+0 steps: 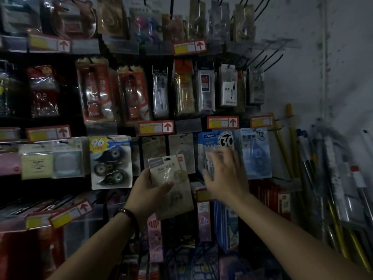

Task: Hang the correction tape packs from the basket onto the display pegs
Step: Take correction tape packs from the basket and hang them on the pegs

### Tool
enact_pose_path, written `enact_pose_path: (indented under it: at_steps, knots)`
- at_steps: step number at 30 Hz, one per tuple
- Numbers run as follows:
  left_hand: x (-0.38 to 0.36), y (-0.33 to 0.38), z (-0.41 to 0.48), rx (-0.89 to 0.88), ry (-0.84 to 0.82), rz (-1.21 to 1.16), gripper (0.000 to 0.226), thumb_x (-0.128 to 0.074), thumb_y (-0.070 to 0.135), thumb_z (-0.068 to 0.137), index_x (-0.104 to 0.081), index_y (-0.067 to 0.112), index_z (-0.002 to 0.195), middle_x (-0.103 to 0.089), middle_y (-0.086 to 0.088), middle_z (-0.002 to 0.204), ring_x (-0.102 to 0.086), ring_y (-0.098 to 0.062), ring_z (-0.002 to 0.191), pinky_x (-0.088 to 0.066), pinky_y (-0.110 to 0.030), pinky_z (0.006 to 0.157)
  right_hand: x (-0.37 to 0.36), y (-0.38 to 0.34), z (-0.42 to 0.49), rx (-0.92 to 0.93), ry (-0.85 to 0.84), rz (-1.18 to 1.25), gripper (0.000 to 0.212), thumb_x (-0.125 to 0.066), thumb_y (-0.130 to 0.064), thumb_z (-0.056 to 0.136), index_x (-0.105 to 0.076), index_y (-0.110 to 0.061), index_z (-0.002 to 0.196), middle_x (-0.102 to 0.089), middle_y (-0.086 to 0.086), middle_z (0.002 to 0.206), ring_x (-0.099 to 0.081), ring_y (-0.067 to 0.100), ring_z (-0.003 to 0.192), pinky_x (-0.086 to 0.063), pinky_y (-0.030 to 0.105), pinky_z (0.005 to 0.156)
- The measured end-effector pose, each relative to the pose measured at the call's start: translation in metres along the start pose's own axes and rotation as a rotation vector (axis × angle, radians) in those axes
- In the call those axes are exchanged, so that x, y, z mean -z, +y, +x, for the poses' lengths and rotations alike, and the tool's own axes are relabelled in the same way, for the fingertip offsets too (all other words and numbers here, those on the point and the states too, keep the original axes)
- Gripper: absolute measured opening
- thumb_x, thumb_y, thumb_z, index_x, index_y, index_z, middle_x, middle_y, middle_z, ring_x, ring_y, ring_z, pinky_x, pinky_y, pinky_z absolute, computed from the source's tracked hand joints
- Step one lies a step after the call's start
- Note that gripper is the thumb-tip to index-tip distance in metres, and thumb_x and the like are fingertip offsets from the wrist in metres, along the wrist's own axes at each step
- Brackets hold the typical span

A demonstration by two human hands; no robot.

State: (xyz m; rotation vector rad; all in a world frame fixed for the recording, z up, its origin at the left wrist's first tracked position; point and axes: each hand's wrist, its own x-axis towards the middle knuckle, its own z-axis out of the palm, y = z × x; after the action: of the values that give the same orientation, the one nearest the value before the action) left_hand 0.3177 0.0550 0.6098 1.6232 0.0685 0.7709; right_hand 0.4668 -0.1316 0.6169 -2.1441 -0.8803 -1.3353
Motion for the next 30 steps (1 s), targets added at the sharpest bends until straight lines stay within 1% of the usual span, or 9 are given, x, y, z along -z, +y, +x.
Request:
enact_pose_path:
  at_steps: [3,7,12,16,19,22,25,27,30]
  knots:
    - [0.008,-0.004,0.001,-0.015,0.010,0.001,0.046,-0.077,0.008,0.093,-0.055,0.018,0.132,-0.074,-0.005,0.123,-0.077,-0.021,0.105,-0.066,-0.048,0.084,0.002,-0.039,-0.015,0.248,-0.063,0.230,0.064,-0.060,-0.059,0.089,-0.050,-0.024,0.142,-0.043,-0.002,0.134,-0.051,0.018,0.120,-0.057,0.040,0.088]
    - [0.021,-0.002,-0.001,-0.056,0.027,-0.004,0.048,-0.076,0.006,0.092,-0.048,0.016,0.131,-0.071,-0.008,0.122,-0.075,-0.023,0.108,-0.066,-0.044,0.084,-0.007,-0.071,-0.023,0.376,-0.218,0.244,0.104,-0.068,-0.067,0.078,-0.023,-0.025,0.161,-0.029,-0.001,0.158,-0.036,0.022,0.146,-0.051,0.049,0.107]
    - [0.040,-0.002,0.000,-0.123,0.007,-0.024,0.046,-0.073,0.002,0.093,-0.048,0.011,0.130,-0.073,-0.012,0.122,-0.077,-0.019,0.105,-0.065,-0.038,0.084,-0.017,-0.092,-0.019,0.492,-0.250,0.219,0.105,-0.072,-0.063,0.079,-0.022,-0.024,0.163,-0.030,0.001,0.159,-0.033,0.025,0.148,-0.052,0.049,0.105]
    - [0.054,-0.004,0.005,-0.157,0.078,0.050,0.046,-0.078,0.009,0.091,-0.053,0.018,0.130,-0.073,-0.006,0.121,-0.076,-0.019,0.103,-0.065,-0.039,0.086,-0.024,-0.102,-0.010,0.468,-0.265,0.223,0.103,-0.077,-0.052,0.080,-0.023,-0.026,0.164,-0.029,0.000,0.157,-0.030,0.023,0.148,-0.056,0.046,0.100]
    - [0.065,-0.009,0.006,-0.223,0.147,0.332,0.060,-0.081,0.024,0.091,-0.045,0.033,0.138,-0.057,0.011,0.126,-0.069,-0.011,0.107,-0.063,-0.033,0.084,-0.032,-0.105,0.002,0.418,-0.242,0.154,0.102,-0.078,-0.050,0.083,-0.024,-0.022,0.165,-0.029,0.005,0.159,-0.029,0.027,0.149,-0.054,0.050,0.103]
    - [0.077,-0.017,0.005,-0.298,0.191,0.571,0.062,-0.080,0.030,0.090,-0.048,0.023,0.143,-0.054,0.006,0.136,-0.069,-0.011,0.106,-0.060,-0.036,0.090,-0.040,-0.107,0.013,0.408,-0.180,0.051,0.102,-0.082,-0.043,0.080,-0.029,-0.018,0.163,-0.033,0.010,0.158,-0.034,0.031,0.146,-0.056,0.052,0.099]
    - [0.083,-0.021,0.003,-0.358,0.180,0.644,0.048,-0.080,0.032,0.089,-0.053,0.031,0.129,-0.059,0.007,0.129,-0.068,-0.012,0.106,-0.058,-0.030,0.086,-0.043,-0.113,0.023,0.392,-0.122,0.018,0.102,-0.087,-0.036,0.075,-0.035,-0.014,0.161,-0.036,0.015,0.157,-0.039,0.036,0.143,-0.058,0.053,0.095]
    - [0.087,-0.023,0.003,-0.373,0.172,0.677,0.046,-0.079,0.030,0.089,-0.055,0.029,0.128,-0.061,0.006,0.126,-0.066,-0.012,0.109,-0.056,-0.025,0.087,-0.044,-0.117,0.030,0.388,-0.099,-0.008,0.102,-0.087,-0.034,0.075,-0.036,-0.013,0.161,-0.036,0.017,0.158,-0.038,0.037,0.144,-0.055,0.055,0.099]
    - [0.090,-0.024,0.002,-0.370,0.167,0.706,0.049,-0.078,0.030,0.090,-0.056,0.025,0.132,-0.060,0.005,0.128,-0.064,-0.012,0.112,-0.058,-0.031,0.092,-0.047,-0.122,0.037,0.360,-0.108,-0.041,0.101,-0.084,-0.036,0.078,-0.033,-0.015,0.162,-0.033,0.016,0.161,-0.037,0.036,0.145,-0.053,0.055,0.100]
